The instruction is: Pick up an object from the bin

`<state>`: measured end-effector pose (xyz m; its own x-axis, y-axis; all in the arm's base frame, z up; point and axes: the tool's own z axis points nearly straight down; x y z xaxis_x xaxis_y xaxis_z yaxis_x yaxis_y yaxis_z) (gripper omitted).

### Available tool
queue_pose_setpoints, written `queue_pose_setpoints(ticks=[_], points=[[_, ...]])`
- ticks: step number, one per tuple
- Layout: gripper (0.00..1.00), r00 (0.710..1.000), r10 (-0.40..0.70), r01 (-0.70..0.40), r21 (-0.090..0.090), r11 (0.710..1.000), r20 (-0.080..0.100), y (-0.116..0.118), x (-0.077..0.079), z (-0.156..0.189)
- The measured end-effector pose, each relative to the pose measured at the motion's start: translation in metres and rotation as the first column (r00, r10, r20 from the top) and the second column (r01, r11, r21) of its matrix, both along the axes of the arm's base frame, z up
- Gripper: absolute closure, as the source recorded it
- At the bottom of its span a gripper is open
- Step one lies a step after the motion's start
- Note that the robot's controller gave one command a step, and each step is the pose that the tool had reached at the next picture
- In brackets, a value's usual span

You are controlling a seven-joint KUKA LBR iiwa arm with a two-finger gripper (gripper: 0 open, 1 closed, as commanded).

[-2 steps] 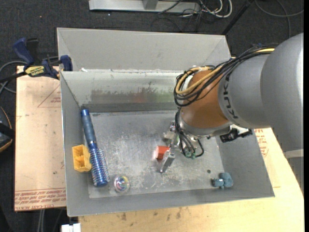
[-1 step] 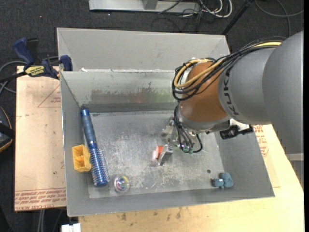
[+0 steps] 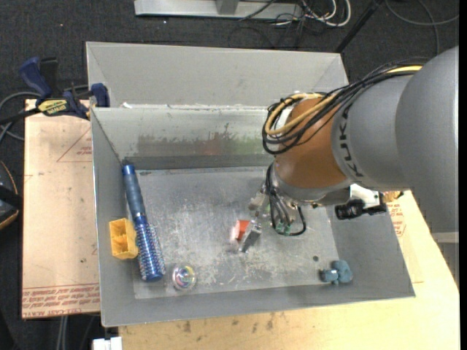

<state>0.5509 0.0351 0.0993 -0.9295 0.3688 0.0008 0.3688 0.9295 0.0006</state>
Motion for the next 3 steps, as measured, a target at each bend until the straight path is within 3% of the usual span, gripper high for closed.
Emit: queue_pose_setpoints(ticks=[1,2,3], points=[[0.00,0.997,-0.074,0.074,0.001,0.997,0.008,0.0051,0.0004,-0.0237],[0.00,0.997,-0.072,0.072,0.001,0.997,0.003,0.0051,0.0021,-0.0209],[1.00,0.997,-0.072,0.072,0.003,0.997,0.008,0.0062,0.0040,-0.0185]])
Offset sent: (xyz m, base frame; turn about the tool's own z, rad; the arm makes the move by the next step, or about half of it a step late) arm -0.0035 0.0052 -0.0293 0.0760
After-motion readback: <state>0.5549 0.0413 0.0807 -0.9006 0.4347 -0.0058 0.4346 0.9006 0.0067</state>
